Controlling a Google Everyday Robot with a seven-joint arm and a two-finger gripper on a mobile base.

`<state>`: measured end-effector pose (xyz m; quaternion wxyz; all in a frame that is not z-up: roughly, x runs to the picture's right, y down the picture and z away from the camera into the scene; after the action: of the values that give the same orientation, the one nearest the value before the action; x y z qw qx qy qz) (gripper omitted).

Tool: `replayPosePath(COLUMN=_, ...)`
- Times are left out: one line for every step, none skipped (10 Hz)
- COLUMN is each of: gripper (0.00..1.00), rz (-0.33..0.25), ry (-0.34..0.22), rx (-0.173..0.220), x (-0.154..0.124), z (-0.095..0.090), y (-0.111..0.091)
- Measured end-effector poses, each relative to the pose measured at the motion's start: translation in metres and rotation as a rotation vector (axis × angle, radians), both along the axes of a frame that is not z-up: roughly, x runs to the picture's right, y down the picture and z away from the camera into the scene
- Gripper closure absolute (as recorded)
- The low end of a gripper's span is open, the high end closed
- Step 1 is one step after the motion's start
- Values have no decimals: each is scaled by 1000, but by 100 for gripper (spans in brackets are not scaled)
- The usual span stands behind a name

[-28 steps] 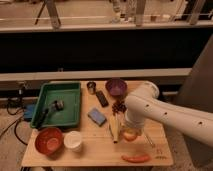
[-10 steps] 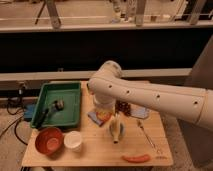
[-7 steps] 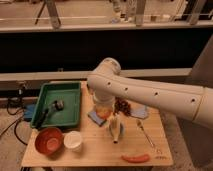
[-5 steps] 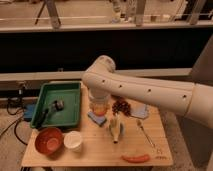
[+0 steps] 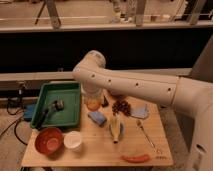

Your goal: Place apple in tray

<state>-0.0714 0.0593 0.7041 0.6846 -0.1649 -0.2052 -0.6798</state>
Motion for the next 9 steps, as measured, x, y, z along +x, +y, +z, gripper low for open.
replayPosePath(gripper=98, rz=-4, ry=-1, rx=4, x=-10, z=1, y=-4)
replayPosePath(gripper=98, rz=-11, ry=-3, rx=9, x=-19, z=2, y=-8)
replayPosePath(gripper=98, rz=-14, ry=-3, rx=14, x=-22, z=6, y=-13)
replayPosePath(gripper=98, rz=-24, ry=-3, rx=21, x=-25, z=12, y=-20)
replayPosePath(gripper=98, rz=-33, ry=-9, rx=24, x=-34, z=17, y=-22)
replayPosePath(gripper=98, rz=-44, ry=-16, rx=28, x=-44, z=20, y=-21)
replayPosePath(gripper=98, rz=-49, ry=-15, rx=33, x=-49, z=22, y=-22)
replayPosePath(gripper=92, rz=-56, ry=-17, rx=36, x=-53, z=24, y=-22)
replayPosePath(gripper=82, rz=-60, ry=-19, rx=41, x=-54, z=26, y=-24)
